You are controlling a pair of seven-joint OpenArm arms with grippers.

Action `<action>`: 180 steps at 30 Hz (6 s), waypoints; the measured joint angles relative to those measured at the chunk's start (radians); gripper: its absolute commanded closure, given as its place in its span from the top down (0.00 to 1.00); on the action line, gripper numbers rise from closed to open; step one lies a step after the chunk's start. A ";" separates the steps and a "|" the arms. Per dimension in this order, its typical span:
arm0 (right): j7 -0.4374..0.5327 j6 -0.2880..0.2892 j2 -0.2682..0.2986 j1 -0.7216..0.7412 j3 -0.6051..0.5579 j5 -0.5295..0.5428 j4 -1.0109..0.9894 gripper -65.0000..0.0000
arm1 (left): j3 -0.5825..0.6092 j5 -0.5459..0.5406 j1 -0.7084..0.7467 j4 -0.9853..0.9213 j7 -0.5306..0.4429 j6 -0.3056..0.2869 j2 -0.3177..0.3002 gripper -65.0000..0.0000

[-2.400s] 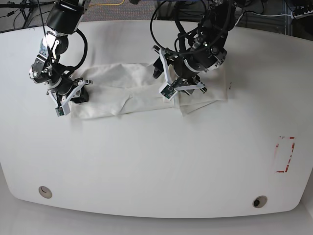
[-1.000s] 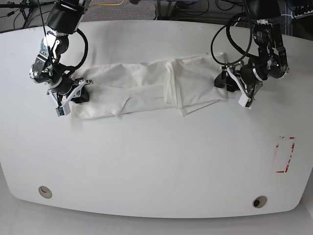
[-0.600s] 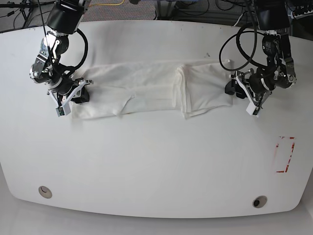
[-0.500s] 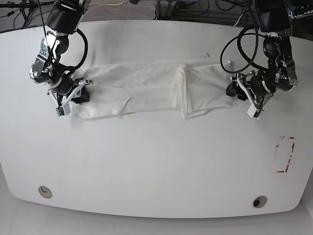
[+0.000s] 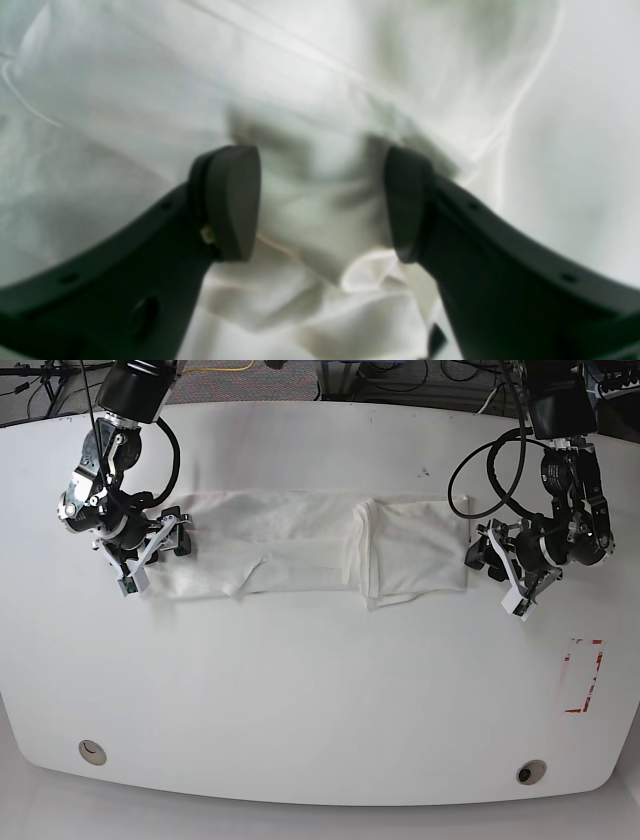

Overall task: Fold the T-shirt properly
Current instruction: 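Hold both shirt ends and pull them slightly apart to flatten, then lift both shirt ends and fold them toward each other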

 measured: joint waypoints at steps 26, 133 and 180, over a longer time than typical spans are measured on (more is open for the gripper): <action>-0.154 -0.006 -0.010 0.006 0.261 0.225 0.145 0.74 | -0.044 -0.269 0.049 -0.071 0.097 -0.031 0.024 0.41; -0.164 -0.011 -0.173 -0.074 -0.149 0.237 0.428 0.06 | 0.100 -0.097 -0.008 -0.188 -0.047 -0.038 0.077 0.16; -0.048 -0.023 -0.332 -0.061 -0.420 0.227 0.346 0.06 | 0.145 -0.084 -0.023 -0.190 -0.035 0.036 0.177 0.16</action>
